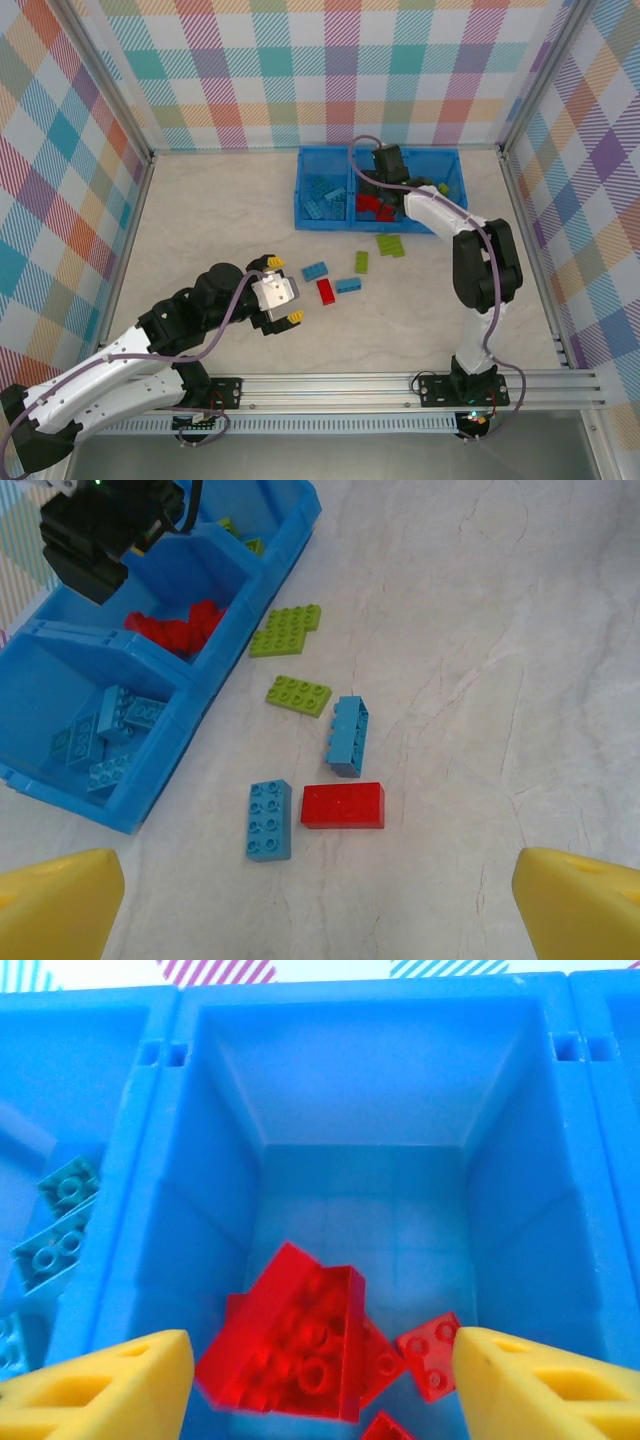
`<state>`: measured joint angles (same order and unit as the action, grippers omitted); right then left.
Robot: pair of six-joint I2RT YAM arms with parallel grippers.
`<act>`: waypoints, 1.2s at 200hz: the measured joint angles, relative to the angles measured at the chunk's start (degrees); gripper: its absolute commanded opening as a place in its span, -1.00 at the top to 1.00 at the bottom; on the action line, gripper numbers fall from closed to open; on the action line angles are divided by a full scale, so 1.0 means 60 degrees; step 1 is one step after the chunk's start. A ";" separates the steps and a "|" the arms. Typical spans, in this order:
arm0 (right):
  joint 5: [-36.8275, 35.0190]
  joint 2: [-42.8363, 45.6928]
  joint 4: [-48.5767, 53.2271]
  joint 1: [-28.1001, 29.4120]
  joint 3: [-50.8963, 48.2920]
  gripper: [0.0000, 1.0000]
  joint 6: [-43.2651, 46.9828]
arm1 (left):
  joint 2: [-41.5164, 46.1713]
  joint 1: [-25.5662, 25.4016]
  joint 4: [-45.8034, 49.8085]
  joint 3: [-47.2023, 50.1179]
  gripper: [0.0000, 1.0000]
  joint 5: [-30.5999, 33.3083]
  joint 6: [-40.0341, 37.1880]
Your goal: Sort the legos into containers by color
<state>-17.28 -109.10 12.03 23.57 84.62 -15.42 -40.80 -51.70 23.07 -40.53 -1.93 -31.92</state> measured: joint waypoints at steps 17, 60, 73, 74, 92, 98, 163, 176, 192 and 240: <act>0.0783 0.0943 0.0015 0.0022 -0.0754 -0.60 -0.0153 | -0.0040 0.0018 -0.0036 0.0000 -1.00 0.0022 0.0153; 0.3089 0.5217 -0.0277 0.0237 -0.4375 -0.60 -0.1228 | -0.0335 0.0087 -0.0120 -0.0073 -1.00 0.0022 0.0987; 0.3632 0.6411 -0.0295 0.0437 -0.5442 -0.60 -0.1537 | -0.0539 0.0098 -0.0080 -0.0284 -1.00 0.0000 0.1362; 0.3661 0.6462 -0.0295 0.0452 -0.5497 -0.60 -0.1548 | -0.0568 0.0098 -0.0062 -0.0321 -1.00 -0.0015 0.1399; 0.4364 0.7847 -0.0168 0.0692 -0.6750 -0.61 -0.1803 | -0.1016 0.0076 0.0062 -0.0907 -1.00 -0.0219 0.1741; 0.4575 0.8273 -0.0033 0.0750 -0.7107 -0.60 -0.1865 | -0.1184 0.0044 0.0076 -0.1100 -1.00 -0.0270 0.1843; 0.5231 1.2287 0.2255 0.0772 -0.8805 -0.70 -0.2528 | -0.4881 -0.1188 -0.1330 -0.1359 -1.00 0.0386 0.1133; 0.5209 1.2826 0.2495 0.0772 -0.9045 -0.71 -0.2645 | -0.5927 -0.1239 -0.1657 -0.1362 -1.00 0.0565 0.0645; 0.5209 1.3005 0.2670 0.0772 -0.9114 -0.73 -0.2750 | -0.7111 -0.1213 -0.1912 -0.1486 -1.00 0.0703 0.0135; 0.5220 1.2713 0.2677 0.0772 -0.9114 -0.78 -0.2871 | -0.9508 -0.0568 -0.2244 -0.2954 -0.93 0.0310 -0.0266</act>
<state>14.04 -32.82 28.10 28.21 29.93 -32.64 -97.84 -55.11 9.61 -58.26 -0.08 -33.52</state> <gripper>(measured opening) 0.884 0.991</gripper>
